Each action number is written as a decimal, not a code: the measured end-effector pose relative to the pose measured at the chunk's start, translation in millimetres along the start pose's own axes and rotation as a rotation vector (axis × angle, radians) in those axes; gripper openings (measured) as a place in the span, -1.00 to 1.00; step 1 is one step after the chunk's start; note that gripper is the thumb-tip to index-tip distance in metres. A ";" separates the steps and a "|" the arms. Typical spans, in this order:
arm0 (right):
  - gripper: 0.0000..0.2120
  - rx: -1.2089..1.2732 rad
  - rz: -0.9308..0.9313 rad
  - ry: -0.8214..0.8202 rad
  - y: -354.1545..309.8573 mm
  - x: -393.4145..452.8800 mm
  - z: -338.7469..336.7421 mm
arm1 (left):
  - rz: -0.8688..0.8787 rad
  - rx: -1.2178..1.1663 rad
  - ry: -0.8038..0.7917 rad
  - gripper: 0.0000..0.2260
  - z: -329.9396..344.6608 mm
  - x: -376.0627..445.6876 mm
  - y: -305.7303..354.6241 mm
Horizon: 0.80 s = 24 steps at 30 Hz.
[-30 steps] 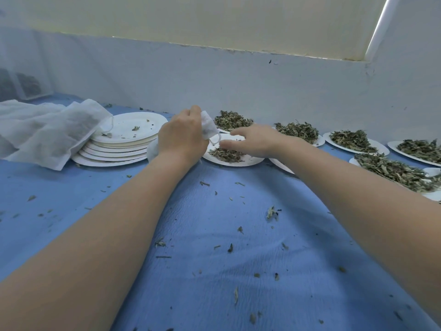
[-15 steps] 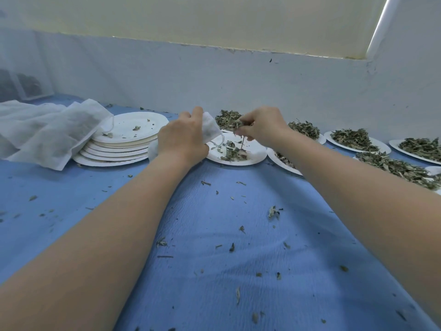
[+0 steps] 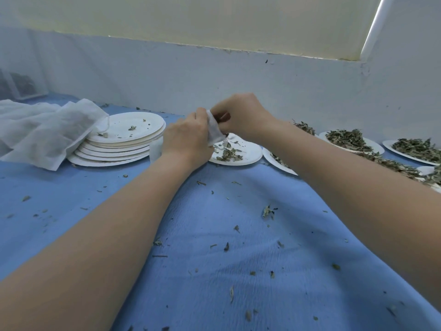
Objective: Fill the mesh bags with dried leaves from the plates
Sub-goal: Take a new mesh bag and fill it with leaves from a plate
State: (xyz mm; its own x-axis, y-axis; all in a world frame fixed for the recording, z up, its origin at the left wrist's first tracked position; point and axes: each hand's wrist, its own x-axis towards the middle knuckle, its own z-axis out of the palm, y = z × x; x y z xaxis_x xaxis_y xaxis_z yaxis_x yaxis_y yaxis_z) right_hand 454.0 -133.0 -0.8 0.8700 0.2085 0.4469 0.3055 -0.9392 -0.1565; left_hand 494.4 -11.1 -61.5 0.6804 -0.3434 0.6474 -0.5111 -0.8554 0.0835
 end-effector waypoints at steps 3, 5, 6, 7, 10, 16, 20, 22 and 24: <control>-0.83 0.488 0.209 0.008 1.0 -3.8 -0.2 | -0.030 -0.090 0.034 -0.62 0.1 0.2 0.0; -0.85 0.513 0.264 -0.033 4.3 -3.5 -0.5 | -0.023 -0.120 0.040 -0.62 0.1 -0.4 0.2; -0.89 0.458 0.268 -0.042 5.5 -2.3 0.0 | -0.021 -0.137 0.044 -0.62 -0.3 -0.4 0.9; -0.93 0.396 0.262 -0.042 5.0 -1.0 0.8 | -0.017 -0.153 0.051 -0.62 -1.1 0.0 1.9; -0.82 0.258 0.240 -0.054 -1.5 2.9 7.2 | 0.013 -0.163 0.068 -0.67 -2.5 0.6 4.9; -0.83 0.556 0.202 -0.252 2.8 -1.7 -4.0 | -0.014 -0.168 0.082 -0.71 -3.8 -0.4 -0.3; -0.73 0.827 0.380 0.006 19.4 -3.9 -0.4 | -0.038 -0.150 0.046 -0.66 -4.2 0.9 -3.8; -0.68 0.521 0.469 0.031 29.3 -3.7 9.4 | -0.034 -0.127 -0.006 -0.63 -4.0 0.6 -4.7; -0.56 0.171 0.450 -0.120 34.9 -5.9 20.9 | -0.021 -0.113 -0.043 -0.63 -3.0 0.3 -5.1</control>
State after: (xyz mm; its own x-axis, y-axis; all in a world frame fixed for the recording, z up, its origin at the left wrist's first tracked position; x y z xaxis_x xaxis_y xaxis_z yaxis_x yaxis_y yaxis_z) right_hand 467.6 -161.3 -27.3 0.9656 -0.1676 0.1986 -0.0599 -0.8872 -0.4575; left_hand 495.6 -5.6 -59.5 0.7120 -0.3441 0.6121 -0.5509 -0.8142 0.1832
